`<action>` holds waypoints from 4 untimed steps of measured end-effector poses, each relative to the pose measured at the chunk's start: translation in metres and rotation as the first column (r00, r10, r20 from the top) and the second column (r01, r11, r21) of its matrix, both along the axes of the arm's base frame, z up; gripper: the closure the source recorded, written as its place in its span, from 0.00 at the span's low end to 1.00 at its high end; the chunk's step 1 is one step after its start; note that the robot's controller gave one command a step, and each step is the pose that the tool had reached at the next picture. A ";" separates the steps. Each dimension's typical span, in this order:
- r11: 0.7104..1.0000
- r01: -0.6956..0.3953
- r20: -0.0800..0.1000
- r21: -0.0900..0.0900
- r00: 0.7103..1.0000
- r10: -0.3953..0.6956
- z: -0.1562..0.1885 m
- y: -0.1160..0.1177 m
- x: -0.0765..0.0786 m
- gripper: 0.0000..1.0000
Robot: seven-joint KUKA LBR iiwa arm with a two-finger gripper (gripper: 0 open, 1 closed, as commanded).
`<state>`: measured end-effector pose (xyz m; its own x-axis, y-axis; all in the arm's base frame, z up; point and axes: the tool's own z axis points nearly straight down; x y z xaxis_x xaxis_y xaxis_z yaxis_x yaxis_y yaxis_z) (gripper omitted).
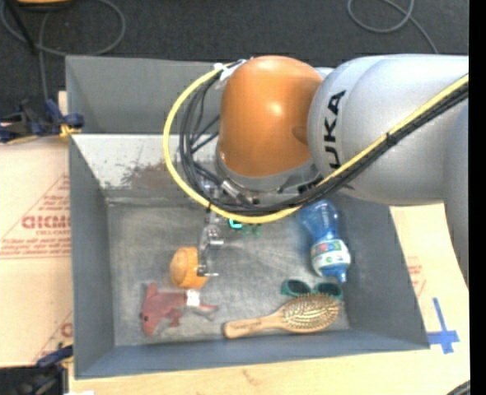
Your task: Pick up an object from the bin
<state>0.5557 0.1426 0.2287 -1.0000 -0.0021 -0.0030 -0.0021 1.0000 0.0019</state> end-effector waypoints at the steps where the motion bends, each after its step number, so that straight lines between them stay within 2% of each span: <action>1: 1.000 0.002 0.001 0.000 1.000 -0.002 0.000 0.000 0.000 0.00; 2: 0.999 -0.033 0.007 -0.001 0.999 0.033 -0.060 0.001 0.011 0.00; 3: 0.967 -0.254 -0.002 -0.002 0.967 0.254 -0.067 -0.035 -0.056 0.00; 4: 0.989 -0.145 0.005 -0.001 0.989 0.145 -0.120 -0.003 -0.067 0.00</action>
Offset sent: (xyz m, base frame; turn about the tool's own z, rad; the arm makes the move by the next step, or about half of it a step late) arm 0.0236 0.0051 -0.1587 -0.0872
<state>0.4888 0.1395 0.1089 -0.9890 -0.1476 -0.0083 -0.1476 0.9890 0.0008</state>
